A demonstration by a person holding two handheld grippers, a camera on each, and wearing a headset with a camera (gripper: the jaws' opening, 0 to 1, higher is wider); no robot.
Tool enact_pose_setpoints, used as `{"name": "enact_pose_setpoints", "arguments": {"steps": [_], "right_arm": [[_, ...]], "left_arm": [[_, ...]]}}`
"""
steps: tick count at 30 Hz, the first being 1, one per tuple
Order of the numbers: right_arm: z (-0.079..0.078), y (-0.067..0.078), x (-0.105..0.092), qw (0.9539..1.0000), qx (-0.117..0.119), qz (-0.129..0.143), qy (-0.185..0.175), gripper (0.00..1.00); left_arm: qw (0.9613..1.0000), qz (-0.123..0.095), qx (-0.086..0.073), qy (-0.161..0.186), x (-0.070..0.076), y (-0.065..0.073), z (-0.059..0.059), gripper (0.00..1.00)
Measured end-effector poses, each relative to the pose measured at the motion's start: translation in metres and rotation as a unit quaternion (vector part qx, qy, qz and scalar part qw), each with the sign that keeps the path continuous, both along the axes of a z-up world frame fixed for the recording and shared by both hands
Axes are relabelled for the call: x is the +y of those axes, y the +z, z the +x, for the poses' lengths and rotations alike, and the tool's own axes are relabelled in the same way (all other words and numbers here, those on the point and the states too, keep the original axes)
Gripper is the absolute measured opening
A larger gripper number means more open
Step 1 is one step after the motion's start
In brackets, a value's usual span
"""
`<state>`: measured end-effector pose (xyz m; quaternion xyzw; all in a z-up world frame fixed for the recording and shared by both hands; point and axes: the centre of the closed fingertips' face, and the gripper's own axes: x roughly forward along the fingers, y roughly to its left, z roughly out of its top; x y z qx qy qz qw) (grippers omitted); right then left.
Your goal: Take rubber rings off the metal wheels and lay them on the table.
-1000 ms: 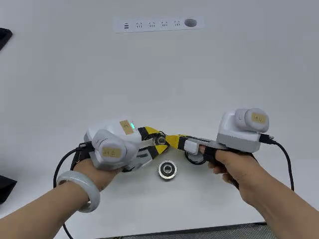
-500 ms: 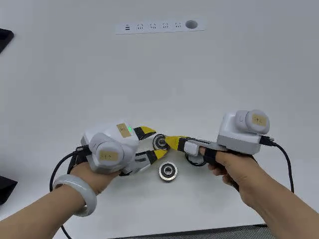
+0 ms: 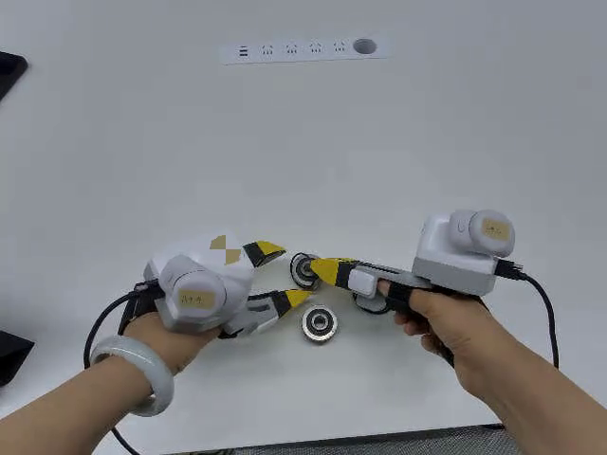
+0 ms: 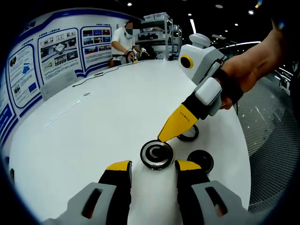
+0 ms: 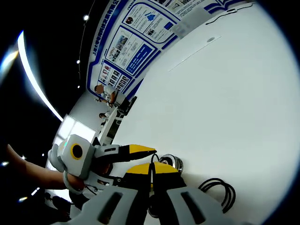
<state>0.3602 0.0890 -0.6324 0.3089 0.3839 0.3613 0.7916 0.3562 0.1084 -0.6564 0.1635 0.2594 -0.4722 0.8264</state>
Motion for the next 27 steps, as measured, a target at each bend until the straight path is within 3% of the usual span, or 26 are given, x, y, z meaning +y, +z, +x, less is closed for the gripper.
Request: {"name": "enact_pose_setpoints", "arguments": {"steps": [15,27], "right_arm": [[-0.01,0.015,-0.004,0.9998,-0.004,0.017,-0.011,0.02],[-0.021,0.008,-0.031,0.9992,0.007,0.011,-0.038,0.02]], "left_arm": [[0.9999,0.0,0.004,0.01,0.01,-0.001,-0.005,0.43],[0.9998,-0.002,0.009,0.019,0.021,-0.002,-0.011,0.45]]}}
